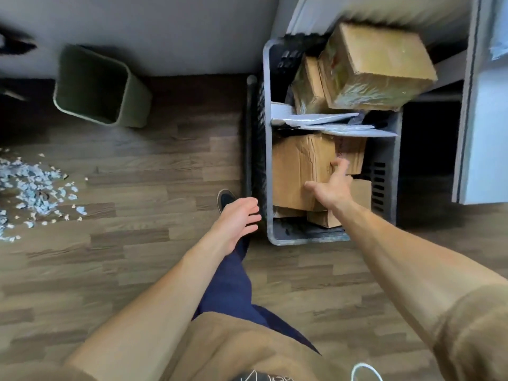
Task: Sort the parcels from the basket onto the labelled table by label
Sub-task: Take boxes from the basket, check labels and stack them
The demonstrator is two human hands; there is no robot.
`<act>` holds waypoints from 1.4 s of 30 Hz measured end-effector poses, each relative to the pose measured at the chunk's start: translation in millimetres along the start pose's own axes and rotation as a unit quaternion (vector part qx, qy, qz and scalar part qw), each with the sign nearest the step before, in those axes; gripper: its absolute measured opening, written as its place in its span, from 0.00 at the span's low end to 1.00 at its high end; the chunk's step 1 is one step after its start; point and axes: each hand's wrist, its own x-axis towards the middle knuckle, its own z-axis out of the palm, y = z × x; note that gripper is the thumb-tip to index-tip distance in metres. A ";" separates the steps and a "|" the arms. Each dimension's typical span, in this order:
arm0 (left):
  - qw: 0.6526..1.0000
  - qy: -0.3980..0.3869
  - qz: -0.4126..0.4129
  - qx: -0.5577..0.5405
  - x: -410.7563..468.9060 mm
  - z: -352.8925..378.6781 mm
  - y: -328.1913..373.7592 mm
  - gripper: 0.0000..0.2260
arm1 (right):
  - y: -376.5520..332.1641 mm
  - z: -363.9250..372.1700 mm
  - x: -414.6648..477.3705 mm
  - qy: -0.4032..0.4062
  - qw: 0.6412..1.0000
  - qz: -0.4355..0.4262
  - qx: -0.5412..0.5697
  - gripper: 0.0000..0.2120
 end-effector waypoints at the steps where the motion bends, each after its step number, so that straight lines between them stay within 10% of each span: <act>1: 1.000 -0.004 0.001 0.017 0.3 1.1 2.4 0.20 | 3.3 -0.7 -5.5 0.003 1.000 -0.013 -0.003 0.38; 14: 0.993 -0.017 0.107 0.043 -46.7 36.8 48.0 0.24 | 22.1 -84.6 -84.2 0.033 0.983 -0.158 0.091 0.30; 31: 0.945 -0.061 0.317 -0.051 -193.7 247.2 -12.8 0.27 | 130.8 -283.4 -130.0 -0.213 0.850 -0.249 0.413 0.18; 42: 0.910 -0.024 0.410 -0.058 -259.5 337.1 -14.9 0.31 | 155.5 -374.0 -154.6 -0.096 0.848 -0.408 0.325 0.28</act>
